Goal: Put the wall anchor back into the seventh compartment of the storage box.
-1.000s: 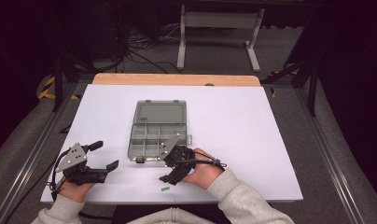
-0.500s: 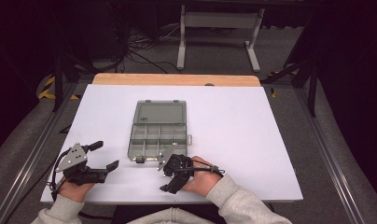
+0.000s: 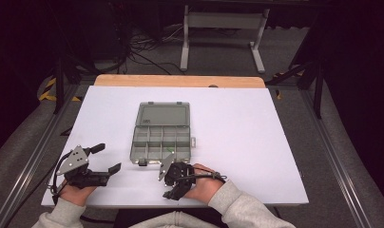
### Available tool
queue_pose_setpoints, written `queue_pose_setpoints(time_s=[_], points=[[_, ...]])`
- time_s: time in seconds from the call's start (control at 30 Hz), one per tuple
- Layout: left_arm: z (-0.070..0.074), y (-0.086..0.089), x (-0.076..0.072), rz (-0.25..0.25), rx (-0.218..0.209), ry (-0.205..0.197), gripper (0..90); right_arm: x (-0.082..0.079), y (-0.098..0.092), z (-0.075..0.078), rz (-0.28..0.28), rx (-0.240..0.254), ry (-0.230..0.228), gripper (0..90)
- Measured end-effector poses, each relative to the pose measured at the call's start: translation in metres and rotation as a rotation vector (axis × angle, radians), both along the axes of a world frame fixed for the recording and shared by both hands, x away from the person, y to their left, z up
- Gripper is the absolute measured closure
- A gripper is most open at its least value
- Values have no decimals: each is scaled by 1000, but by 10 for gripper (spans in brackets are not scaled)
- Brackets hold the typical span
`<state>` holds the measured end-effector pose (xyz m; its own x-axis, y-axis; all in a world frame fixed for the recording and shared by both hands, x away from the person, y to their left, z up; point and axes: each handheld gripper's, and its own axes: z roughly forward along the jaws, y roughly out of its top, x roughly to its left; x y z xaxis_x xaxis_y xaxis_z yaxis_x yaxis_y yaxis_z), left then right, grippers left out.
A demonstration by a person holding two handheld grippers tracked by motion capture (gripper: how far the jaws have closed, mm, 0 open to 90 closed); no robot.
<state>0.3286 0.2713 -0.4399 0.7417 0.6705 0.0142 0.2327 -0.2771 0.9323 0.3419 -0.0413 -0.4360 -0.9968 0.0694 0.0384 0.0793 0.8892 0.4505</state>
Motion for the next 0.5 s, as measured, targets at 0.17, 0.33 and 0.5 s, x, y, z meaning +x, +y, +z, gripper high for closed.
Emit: queue_pose_setpoints(time_s=[0.17, 0.33, 0.5], points=[[0, 0, 0, 2, 4, -1, 85, -2, 1, 1, 9, -7, -14, 622], [0, 0, 0, 2, 5, -1, 85, -2, 1, 1, 17, -16, -34, 774], [0, 0, 0, 2, 6, -2, 85, -2, 1, 1, 16, -18, -31, 838]])
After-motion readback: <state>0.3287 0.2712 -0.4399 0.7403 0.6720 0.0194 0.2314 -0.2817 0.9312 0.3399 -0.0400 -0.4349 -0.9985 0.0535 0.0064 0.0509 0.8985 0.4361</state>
